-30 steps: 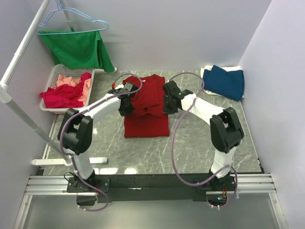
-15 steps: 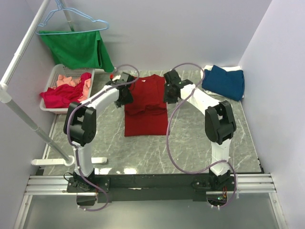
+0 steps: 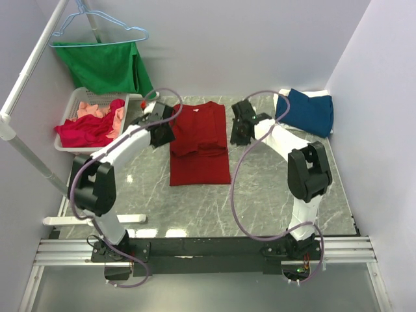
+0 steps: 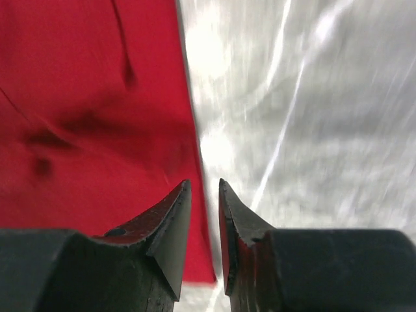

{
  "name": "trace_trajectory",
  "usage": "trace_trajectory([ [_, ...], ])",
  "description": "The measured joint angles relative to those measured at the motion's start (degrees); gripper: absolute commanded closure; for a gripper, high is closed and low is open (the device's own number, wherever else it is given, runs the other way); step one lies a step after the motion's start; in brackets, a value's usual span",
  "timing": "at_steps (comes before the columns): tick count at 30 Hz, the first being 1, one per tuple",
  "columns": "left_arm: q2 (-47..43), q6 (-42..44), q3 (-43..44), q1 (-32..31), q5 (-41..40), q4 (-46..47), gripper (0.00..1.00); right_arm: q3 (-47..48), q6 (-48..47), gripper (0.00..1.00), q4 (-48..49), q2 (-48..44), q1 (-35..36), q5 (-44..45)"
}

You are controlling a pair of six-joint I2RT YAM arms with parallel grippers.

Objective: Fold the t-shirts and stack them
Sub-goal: Fold the tshirt

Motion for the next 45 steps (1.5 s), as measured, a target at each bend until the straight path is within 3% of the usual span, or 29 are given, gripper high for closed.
trace_trajectory([
  [5,-4.61,0.0,-9.51,-2.36,4.2,0.31,0.52,-8.11,0.22,0.68,-0.11,-3.39,3.87,-1.97],
  [11,-2.84,-0.02,-10.82,-4.66,7.23,0.94,0.56,-8.09,0.7,0.68,0.5,-3.08,7.85,-3.67],
  [21,7.78,-0.04,-5.07,-5.64,7.5,0.15,0.57,0.11,0.85,0.68,0.33,7.72,8.5,-4.83],
  [31,15.28,0.85,4.76,-5.22,6.97,-0.87,0.54,8.66,0.68,0.7,-1.88,12.66,8.39,-4.66],
  [37,20.85,1.51,12.76,-3.32,2.67,-0.7,0.55,17.22,0.48,0.71,-3.06,16.61,7.41,-3.41],
  [45,21.44,1.66,17.22,0.07,-7.1,3.89,0.51,23.3,0.7,0.72,-3.39,19.32,3.48,-1.7],
])
